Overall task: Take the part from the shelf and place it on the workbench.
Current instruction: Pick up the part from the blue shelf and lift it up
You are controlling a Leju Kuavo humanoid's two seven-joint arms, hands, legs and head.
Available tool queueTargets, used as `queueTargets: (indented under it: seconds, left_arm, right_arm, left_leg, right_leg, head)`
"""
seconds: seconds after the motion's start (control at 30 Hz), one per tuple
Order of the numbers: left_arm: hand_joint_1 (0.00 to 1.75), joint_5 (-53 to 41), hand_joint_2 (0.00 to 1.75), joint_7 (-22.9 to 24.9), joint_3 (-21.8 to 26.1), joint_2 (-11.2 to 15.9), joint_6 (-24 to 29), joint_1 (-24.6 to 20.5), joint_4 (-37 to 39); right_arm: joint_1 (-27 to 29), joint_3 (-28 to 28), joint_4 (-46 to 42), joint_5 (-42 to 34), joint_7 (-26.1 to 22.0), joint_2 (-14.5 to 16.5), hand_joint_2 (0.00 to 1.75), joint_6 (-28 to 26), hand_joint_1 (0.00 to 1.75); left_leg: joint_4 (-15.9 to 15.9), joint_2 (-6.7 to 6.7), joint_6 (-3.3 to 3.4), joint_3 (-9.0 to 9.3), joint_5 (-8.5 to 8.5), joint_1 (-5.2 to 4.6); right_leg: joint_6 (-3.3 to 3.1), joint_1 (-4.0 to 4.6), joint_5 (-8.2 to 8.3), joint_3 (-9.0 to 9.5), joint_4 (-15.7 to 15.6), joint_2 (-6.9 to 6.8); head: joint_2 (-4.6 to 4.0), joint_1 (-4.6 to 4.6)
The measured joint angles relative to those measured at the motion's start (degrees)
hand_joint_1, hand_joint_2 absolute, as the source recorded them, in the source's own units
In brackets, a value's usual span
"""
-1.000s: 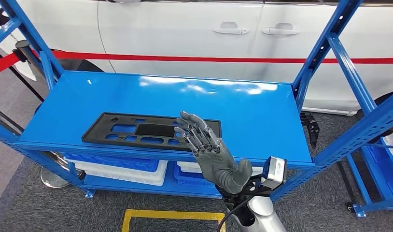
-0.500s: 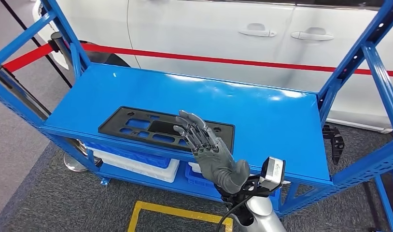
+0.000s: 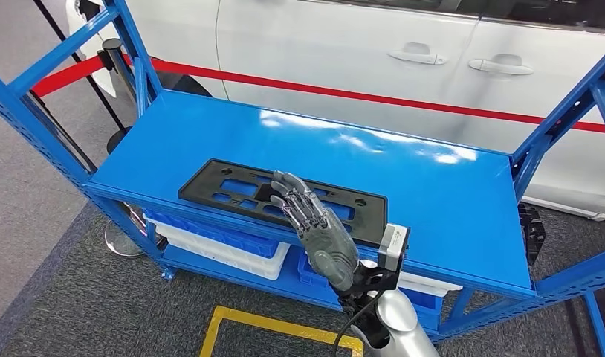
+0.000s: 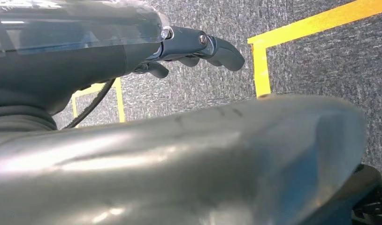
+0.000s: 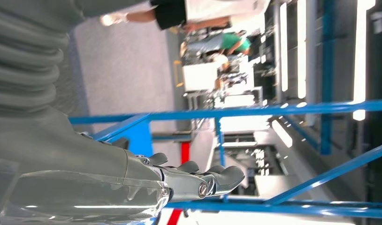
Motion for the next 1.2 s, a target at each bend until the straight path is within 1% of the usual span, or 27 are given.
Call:
queueTargets:
  seconds: [0.03, 0.07, 0.1, 0.13, 0.2, 0.27, 0.3, 0.33, 0.4, 0.43, 0.47, 0.5, 0.57, 0.63, 0.73, 0.77, 0.8, 0.83, 0.9, 0.93, 0.97, 1.0, 1.03, 1.07, 1.13, 1.17, 1.2]
  left_arm:
    - [0.00, -0.15, 0.00, 0.05, 0.00, -0.02, -0.08, -0.06, 0.00]
    - [0.00, -0.28, 0.00, 0.10, -0.01, -0.07, -0.18, -0.15, 0.00]
    - [0.00, -0.40, 0.00, 0.17, -0.01, -0.12, -0.27, -0.22, 0.00]
    - [0.00, -0.45, 0.00, 0.26, -0.02, -0.16, -0.36, -0.27, 0.00]
    - [0.00, -0.53, 0.00, 0.49, -0.02, -0.24, -0.46, -0.30, 0.00]
    - [0.00, -0.52, 0.00, 0.67, -0.02, -0.29, -0.45, -0.31, 0.00]
    - [0.00, -0.48, 0.00, 0.72, -0.02, -0.32, -0.43, -0.33, 0.00]
    - [0.00, -0.41, 0.00, 0.73, -0.02, -0.34, -0.41, -0.34, 0.00]
    - [0.00, -0.23, 0.00, 0.74, -0.02, -0.38, -0.38, -0.27, 0.00]
    - [0.00, -0.11, 0.00, 0.74, -0.01, -0.38, -0.38, -0.19, 0.00]
    - [0.00, 0.01, 0.00, 0.74, 0.00, -0.38, -0.37, -0.10, 0.00]
    - [0.00, 0.14, 0.00, 0.74, 0.02, -0.38, -0.36, -0.03, 0.00]
    - [0.00, 0.28, 0.00, 0.74, 0.04, -0.40, -0.34, -0.02, 0.00]
    - [0.00, 0.36, 0.00, 0.74, 0.08, -0.44, -0.32, -0.12, 0.00]
    - [0.00, 0.56, 0.00, 0.73, 0.18, -0.49, -0.32, 0.00, 0.00]
    - [0.00, 0.61, 0.00, 0.71, 0.22, -0.51, -0.34, 0.04, 0.00]
    - [0.00, 0.58, 0.00, 0.68, 0.25, -0.54, -0.36, 0.02, 0.00]
    - [0.00, 0.48, 0.00, 0.65, 0.25, -0.58, -0.42, -0.07, 0.00]
    - [0.00, 0.21, 0.00, 0.62, 0.25, -0.68, -0.57, -0.19, 0.01]
    - [0.00, 0.08, 0.00, 0.63, 0.25, -0.72, -0.67, -0.19, 0.02]
    - [0.00, -0.06, 0.00, 0.66, 0.25, -0.75, -0.75, -0.15, 0.02]
    - [0.00, -0.18, 0.00, 0.69, 0.25, -0.78, -0.82, -0.13, 0.02]
    - [0.00, -0.29, 0.00, 0.74, 0.25, -0.79, -0.88, -0.15, 0.02]
    - [0.00, -0.34, 0.00, 0.77, 0.24, -0.84, -0.92, -0.19, 0.02]
    - [0.00, -0.37, 0.00, 0.80, 0.24, -0.95, -0.93, -0.32, 0.02]
    - [0.00, -0.37, 0.00, 0.80, 0.24, -0.99, -0.94, -0.35, 0.02]
    - [0.00, -0.38, 0.00, 0.80, 0.24, -1.02, -0.94, -0.36, 0.02]
  right_arm:
    - [0.01, 0.01, 0.07, 1.22, 0.06, -0.10, 1.75, -1.02, 0.00]
    - [-0.01, 0.04, 0.10, 2.90, 0.05, -0.21, 1.75, -2.37, 0.00]
    - [-0.02, 0.16, 0.10, 5.04, 0.03, -0.30, 1.75, -4.04, 0.00]
    - [-0.02, 0.37, 0.09, 7.87, 0.03, -0.38, 1.75, -6.24, 0.00]
    - [-0.04, 1.16, 0.02, 15.36, 0.37, -0.49, 1.75, -11.81, 0.00]
    - [-0.18, 2.26, -0.22, 22.87, 1.03, -0.50, 1.75, -17.15, 0.00]
    - [-0.32, 2.90, -0.32, 26.22, 1.38, -0.47, 1.75, -19.51, 0.00]
    - [-0.44, 3.57, -0.38, 29.27, 1.70, -0.43, 1.75, -21.73, 0.00]
    - [-0.58, 4.89, -0.31, 35.45, 2.35, -0.39, 1.75, -26.39, 0.00]
    - [-0.60, 5.47, -0.23, 38.29, 2.67, -0.39, 1.75, -28.57, 0.00]
    - [-0.65, 6.02, -0.14, 41.08, 3.08, -0.39, 1.75, -30.63, 0.00]
    - [-0.74, 6.53, -0.05, 43.47, 3.45, -0.39, 1.75, -32.35, 0.00]
    - [-1.05, 7.43, 0.10, 46.84, 4.10, -0.38, 1.75, -34.58, 0.00]
    - [-1.38, 8.01, 0.22, 48.63, 4.60, -0.37, 1.75, -35.57, 0.00]
    - [-1.97, 8.74, 0.58, 52.64, 5.97, -0.38, 1.75, -37.18, 0.00]
    - [-2.27, 9.05, 0.76, 54.90, 6.76, -0.44, 1.75, -37.65, 0.00]
    - [-2.66, 9.38, 0.94, 57.54, 7.70, -0.56, 1.75, -37.95, 0.00]
    - [-3.13, 9.80, 1.15, 60.55, 8.82, -0.78, 1.75, -38.09, 0.00]
    - [-4.05, 10.81, 1.72, 66.06, 11.00, -1.49, 1.75, -38.00, 0.00]
    - [-4.45, 11.43, 2.14, 68.35, 12.02, -1.98, 1.75, -37.76, 0.00]
    - [-4.83, 12.05, 2.60, 70.08, 12.85, -2.50, 1.75, -37.48, 0.00]
    - [-5.23, 12.66, 3.07, 71.58, 13.60, -2.98, 1.75, -37.15, 0.00]
    - [-5.75, 13.38, 3.55, 72.88, 14.38, -3.53, 1.75, -36.85, 0.00]
    - [-6.39, 14.08, 4.02, 73.86, 15.13, -4.06, 1.75, -36.61, 0.00]
    - [-8.14, 15.67, 5.26, 75.32, 16.73, -5.29, 1.75, -36.25, 0.00]
    - [-8.91, 16.33, 5.92, 75.66, 17.33, -5.89, 1.75, -36.14, 0.00]
    - [-9.49, 16.90, 6.54, 75.85, 17.76, -6.42, 1.75, -36.02, 0.00]
  left_leg:
    - [0.05, -0.24, -0.06, 0.09, -0.06, -0.04]
    - [0.13, -0.45, -0.17, 0.14, -0.15, -0.17]
    - [0.20, -0.62, -0.33, 0.12, -0.23, -0.28]
    - [0.24, -0.70, -0.56, 0.07, -0.30, -0.34]
    - [0.16, -0.76, -1.15, 0.01, -0.33, -0.32]
    - [0.98, -0.60, -1.76, -0.26, -1.05, -0.20]
    - [2.78, -0.45, -2.03, -1.03, -2.22, -0.15]
    - [5.74, -0.29, -2.29, -2.36, -3.91, -0.01]
    - [13.51, -0.05, -2.80, -6.07, -7.43, 0.23]
    - [16.07, 0.06, -3.01, -7.34, -8.09, 0.35]
    - [16.69, 0.18, -3.15, -7.69, -7.69, 0.46]
    - [15.26, 0.29, -3.23, -7.02, -6.41, 0.56]
    - [7.36, 0.60, -3.17, -3.13, -2.64, 0.69]
    - [1.39, 0.77, -2.75, -0.27, -0.76, 0.52]
    - [0.56, 0.53, -1.51, -0.10, -0.56, 0.22]
    - [0.36, 0.50, -1.10, -0.06, -0.37, 0.25]
    - [0.15, 0.50, -0.74, -0.02, -0.17, 0.31]
    - [-0.05, 0.52, -0.38, -0.01, 0.00, 0.36]
    - [-0.09, 0.52, 0.02, -0.17, 0.13, 0.23]
    - [-0.07, 0.48, 0.12, -0.25, 0.14, 0.13]
    - [-0.04, 0.43, 0.16, -0.30, 0.15, 0.05]
    - [-0.01, 0.36, 0.16, -0.31, 0.14, 0.00]
    - [0.04, 0.25, 0.14, -0.25, 0.12, -0.05]
    - [0.07, 0.16, 0.09, -0.18, 0.09, -0.09]
    - [0.22, 0.04, -0.22, -0.23, 0.00, -0.32]
    - [0.26, 0.05, -0.45, -0.33, -0.02, -0.36]
    - [0.25, 0.06, -0.73, -0.41, 0.00, -0.38]
  right_leg:
    - [-0.31, 0.07, 2.28, 1.87, -3.99, 0.10]
    - [-0.62, 0.20, 3.93, 3.78, -8.03, 0.23]
    - [-0.87, 0.32, 4.99, 5.22, -11.12, 0.33]
    - [-1.05, 0.48, 5.33, 5.96, -12.84, 0.43]
    - [-1.35, 0.58, 5.28, 6.03, -13.42, 0.45]
    - [-1.95, 0.33, 5.51, 6.24, -13.86, 0.32]
    - [-2.27, 0.15, 5.62, 6.36, -14.10, 0.22]
    - [-2.51, 0.08, 5.64, 6.46, -14.22, 0.09]
    - [-2.75, 0.14, 5.57, 6.47, -14.22, -0.12]
    - [-2.77, 0.17, 5.54, 6.48, -14.21, -0.21]
    - [-2.75, 0.17, 5.52, 6.51, -14.18, -0.27]
    - [-2.70, 0.16, 5.48, 6.57, -14.15, -0.29]
    - [-2.34, 0.19, 5.25, 6.72, -13.88, -0.30]
    - [-1.77, 0.36, 5.01, 6.68, -13.50, -0.32]
    - [-0.76, 0.35, 5.16, 6.59, -13.63, -0.40]
    - [-0.41, 0.25, 4.97, 6.52, -13.43, -0.40]
    - [-0.12, 0.18, 4.29, 6.12, -12.54, -0.36]
    - [0.12, 0.16, 2.93, 5.14, -10.42, -0.30]
    - [0.38, 0.17, -0.75, 1.71, -3.28, -0.17]
    - [0.43, 0.17, -2.05, -0.03, 0.24, -0.13]
    - [0.41, 0.17, -2.39, -1.10, 2.28, -0.10]
    - [0.32, 0.18, -1.75, -1.26, 2.44, -0.08]
    - [0.11, 0.20, 0.10, -0.04, -0.11, -0.05]
    - [-0.21, 0.25, 2.26, 1.94, -4.11, 0.03]
    - [-0.82, 0.58, 5.11, 5.55, -11.62, 0.20]
    - [-1.02, 0.75, 5.36, 6.18, -13.15, 0.28]
    - [-1.15, 0.92, 5.20, 6.23, -13.54, 0.30]
  head:
    - [0.00, 0.01]
    - [0.00, 0.00]
    - [0.00, -0.02]
    - [0.00, -0.03]
    - [0.00, -0.05]
    - [0.00, -0.08]
    - [0.00, -0.14]
    - [0.00, -0.21]
    - [0.00, -0.29]
    - [0.00, -0.30]
    - [0.00, -0.29]
    - [0.00, -0.30]
    - [0.00, -0.29]
    - [0.00, -0.25]
    - [0.00, -0.15]
    - [0.00, -0.16]
    - [0.00, -0.16]
    - [0.00, -0.15]
    - [0.00, -0.13]
    - [0.00, -0.14]
    - [0.00, -0.14]
    - [0.00, -0.14]
    - [0.00, -0.14]
    - [0.00, -0.14]
    - [0.00, -0.15]
    - [0.00, -0.17]
    - [0.00, -0.17]
